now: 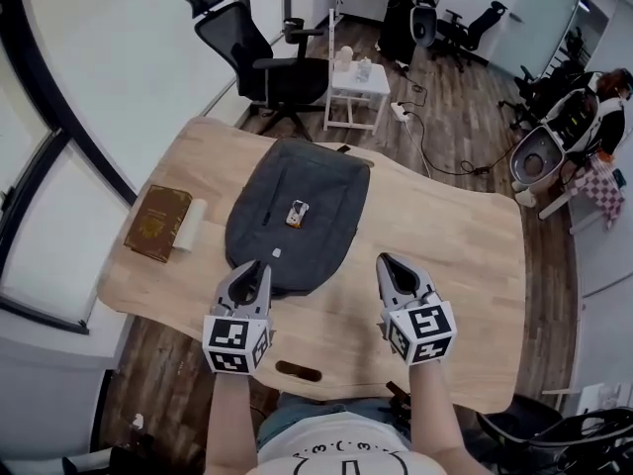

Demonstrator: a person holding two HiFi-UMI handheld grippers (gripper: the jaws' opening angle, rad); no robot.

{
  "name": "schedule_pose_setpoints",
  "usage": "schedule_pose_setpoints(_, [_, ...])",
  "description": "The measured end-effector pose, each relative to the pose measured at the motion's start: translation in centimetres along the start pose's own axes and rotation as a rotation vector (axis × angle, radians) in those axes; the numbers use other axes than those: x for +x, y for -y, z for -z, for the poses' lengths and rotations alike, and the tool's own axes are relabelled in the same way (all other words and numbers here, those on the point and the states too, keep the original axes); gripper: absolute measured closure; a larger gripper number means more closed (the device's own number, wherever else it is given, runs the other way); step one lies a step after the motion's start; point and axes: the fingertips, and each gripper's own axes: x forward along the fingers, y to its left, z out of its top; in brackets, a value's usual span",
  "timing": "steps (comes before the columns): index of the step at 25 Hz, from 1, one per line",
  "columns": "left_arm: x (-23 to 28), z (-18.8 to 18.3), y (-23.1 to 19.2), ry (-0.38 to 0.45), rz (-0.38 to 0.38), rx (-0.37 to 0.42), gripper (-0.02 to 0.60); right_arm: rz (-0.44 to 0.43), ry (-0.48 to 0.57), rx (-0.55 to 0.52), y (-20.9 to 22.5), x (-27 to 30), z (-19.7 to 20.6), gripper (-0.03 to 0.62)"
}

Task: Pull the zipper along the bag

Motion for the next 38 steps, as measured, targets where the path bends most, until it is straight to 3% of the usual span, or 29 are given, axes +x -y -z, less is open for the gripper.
schedule_pose_setpoints(1, [0.6, 0.6, 0.3, -0.026, 0.009, 0.019, 0.544, -0.008, -0.004, 0.006, 0.6, 0.3, 0.2, 0.540])
schedule_pose_setpoints(3, [1.9, 2.0, 0.8, -0.088, 0.047, 0.047, 0.445, -0.025, -0.013, 0.026, 1.6, 1.1, 0.8, 0.540])
schedule_pose_setpoints(4, [2.4, 2.8, 1.0, -0.122, 0.075, 0.057, 0.431, -0.036, -0.018, 0.038, 2.1, 1.5, 1.2, 0.541])
schedule_pose_setpoints(8, [3.5, 7.2, 2.1, -0.298, 0.220, 0.153, 0.430, -0.078, -0.082, 0.069, 3.5, 3.7, 3.9, 0.540])
schedule_pose_setpoints(13, [3.7, 12.5, 1.9, -0.554, 0.346, 0.393, 0.430, -0.148, -0.178, 0.080, 3.9, 5.9, 7.2, 0.540])
schedule_pose_setpoints(16, [4.1, 12.6, 1.5, -0.587, 0.371, 0.441, 0.419, -0.185, -0.193, 0.075, 3.8, 6.4, 7.5, 0.540])
schedule_pose_setpoints(18, [4.4, 12.4, 1.5, -0.585, 0.373, 0.461, 0.419, -0.217, -0.198, 0.064, 3.7, 6.5, 7.7, 0.295])
schedule_pose_setpoints(26, [4.3, 15.3, 0.2, -0.732, 0.466, 0.707, 0.419, -0.228, -0.264, -0.028, 4.5, 7.2, 10.1, 0.276])
schedule_pose_setpoints(32, [4.3, 17.9, -1.3, -0.858, 0.553, 0.868, 0.408, -0.242, -0.350, 0.021, 4.5, 8.9, 14.1, 0.303])
schedule_pose_setpoints(38, [5.6, 19.1, -2.1, -0.886, 0.592, 0.994, 0.416, -0.250, -0.402, 0.010, 4.9, 11.3, 16.1, 0.311])
